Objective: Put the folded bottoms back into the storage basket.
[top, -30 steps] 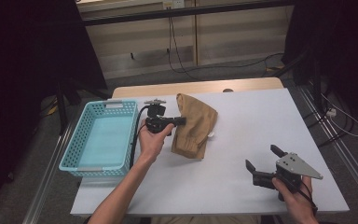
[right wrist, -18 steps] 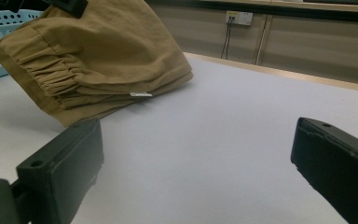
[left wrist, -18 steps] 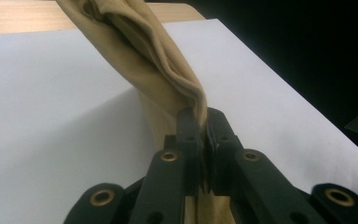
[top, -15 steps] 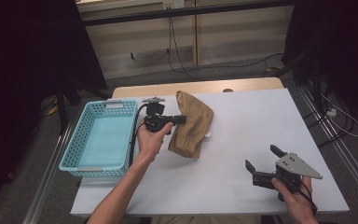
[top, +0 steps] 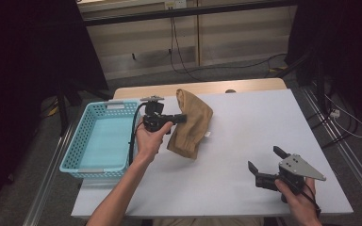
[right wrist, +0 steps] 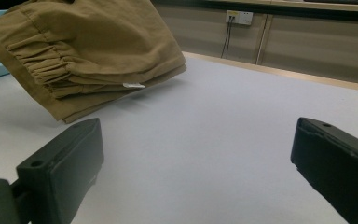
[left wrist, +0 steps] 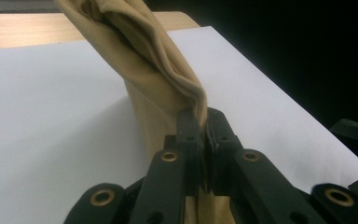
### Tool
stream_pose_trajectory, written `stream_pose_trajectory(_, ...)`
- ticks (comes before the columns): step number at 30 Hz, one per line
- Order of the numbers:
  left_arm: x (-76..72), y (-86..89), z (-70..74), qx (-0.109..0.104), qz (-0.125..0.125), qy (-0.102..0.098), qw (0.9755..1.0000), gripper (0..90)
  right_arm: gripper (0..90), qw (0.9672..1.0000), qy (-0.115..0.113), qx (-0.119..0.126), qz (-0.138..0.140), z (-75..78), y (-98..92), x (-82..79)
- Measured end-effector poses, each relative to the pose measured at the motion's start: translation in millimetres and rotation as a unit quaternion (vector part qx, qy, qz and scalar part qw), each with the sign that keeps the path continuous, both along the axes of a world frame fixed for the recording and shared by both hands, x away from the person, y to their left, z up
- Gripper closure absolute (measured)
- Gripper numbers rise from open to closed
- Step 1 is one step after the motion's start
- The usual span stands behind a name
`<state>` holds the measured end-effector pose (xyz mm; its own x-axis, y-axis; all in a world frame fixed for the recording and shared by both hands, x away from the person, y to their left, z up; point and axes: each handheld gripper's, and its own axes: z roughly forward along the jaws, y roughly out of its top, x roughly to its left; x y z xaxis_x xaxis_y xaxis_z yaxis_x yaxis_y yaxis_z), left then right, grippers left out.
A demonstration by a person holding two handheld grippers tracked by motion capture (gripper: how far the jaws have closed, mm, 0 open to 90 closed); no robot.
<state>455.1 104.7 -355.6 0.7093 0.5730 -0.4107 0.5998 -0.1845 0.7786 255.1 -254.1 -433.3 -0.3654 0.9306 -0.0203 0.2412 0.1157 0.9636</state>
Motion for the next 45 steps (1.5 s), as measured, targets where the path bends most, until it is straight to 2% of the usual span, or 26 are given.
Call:
stream_pose_trajectory(23,-7.7,4.2,18.1,0.011,-0.011,-0.031,0.9994,86.2,2.1,1.0,-0.001,0.001,0.0,0.5,-0.4,-1.1)
stream_pose_trajectory(28,-8.6,9.5,23.2,0.003,-0.002,-0.037,0.9993,86.2,2.1,1.0,-0.002,0.001,0.0,0.7,-0.8,-1.2)
stream_pose_trajectory(37,-11.4,19.8,36.0,-0.015,-0.002,-0.046,0.9988,86.2,2.1,1.0,-0.001,0.002,0.0,0.5,-0.4,-0.9)
stream_pose_trajectory(45,-13.8,25.6,43.1,-0.02,-0.001,-0.05,0.9986,86.2,2.1,1.0,-0.001,0.001,0.0,0.6,-0.6,-1.1)
